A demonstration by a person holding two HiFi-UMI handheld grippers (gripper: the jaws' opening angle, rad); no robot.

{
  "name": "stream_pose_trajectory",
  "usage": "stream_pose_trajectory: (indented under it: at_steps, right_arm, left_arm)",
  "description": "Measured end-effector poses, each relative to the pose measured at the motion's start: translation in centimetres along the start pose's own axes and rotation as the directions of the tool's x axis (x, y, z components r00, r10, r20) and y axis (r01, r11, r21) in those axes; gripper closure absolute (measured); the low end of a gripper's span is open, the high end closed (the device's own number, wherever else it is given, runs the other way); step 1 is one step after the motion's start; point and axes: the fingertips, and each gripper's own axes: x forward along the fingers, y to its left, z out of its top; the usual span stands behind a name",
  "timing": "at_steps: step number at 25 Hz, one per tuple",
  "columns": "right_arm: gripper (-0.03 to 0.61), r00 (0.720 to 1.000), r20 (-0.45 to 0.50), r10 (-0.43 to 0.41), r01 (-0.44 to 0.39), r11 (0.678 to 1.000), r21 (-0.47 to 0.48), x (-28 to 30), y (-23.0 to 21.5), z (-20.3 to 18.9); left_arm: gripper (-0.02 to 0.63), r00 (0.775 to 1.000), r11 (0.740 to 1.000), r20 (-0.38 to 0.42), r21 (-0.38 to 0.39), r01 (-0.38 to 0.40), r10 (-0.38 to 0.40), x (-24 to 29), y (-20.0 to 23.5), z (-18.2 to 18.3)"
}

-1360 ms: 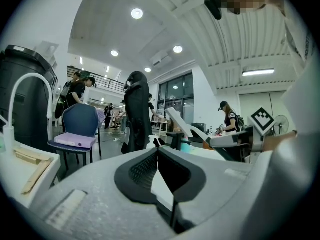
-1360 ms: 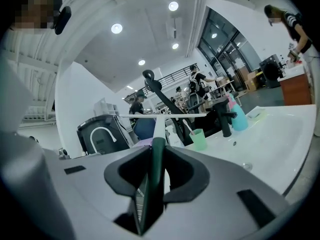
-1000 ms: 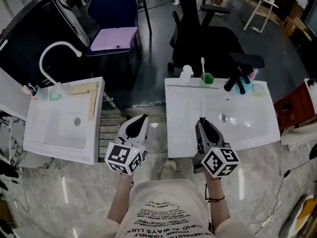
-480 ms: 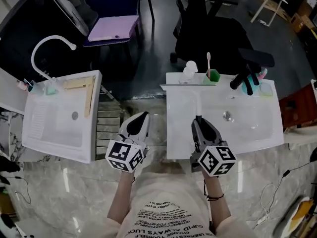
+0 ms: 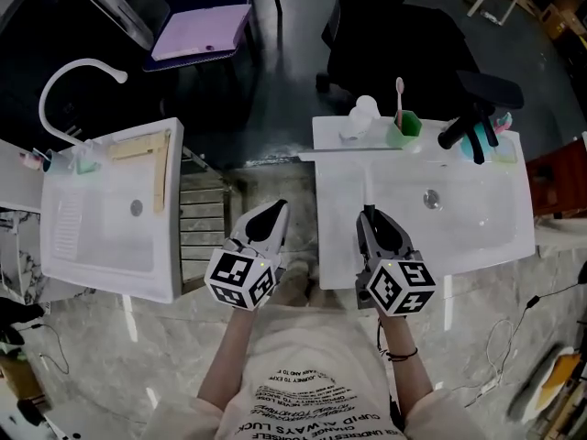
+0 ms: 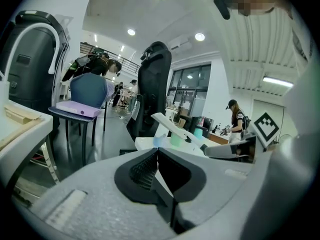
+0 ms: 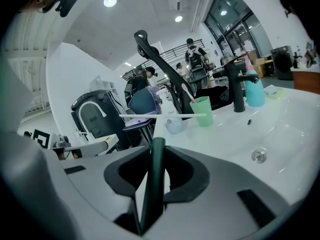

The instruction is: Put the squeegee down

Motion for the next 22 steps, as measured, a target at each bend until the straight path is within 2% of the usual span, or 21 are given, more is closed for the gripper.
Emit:
stream_pose_trajectory:
  at_steps: [9,22]
  right_arm:
    - [0.483,0.997,-0.067,-0.026,0.024,0.999,-0.036,2.4,0.0,-1.9]
    - [0.483,0.989,-0.125,-0.078,0.066,0.993,-0.094,3.7,-0.5,-3.8]
  left_arm:
    - [0.591,0.997,0.999,-0.063,-0.039,0.032,-0.034,1.2,0.4,-2.5]
    - [0.591,0.992,0.993,-0.105,-0.099,0.057,-0.067,1.8,0.0,-4.9]
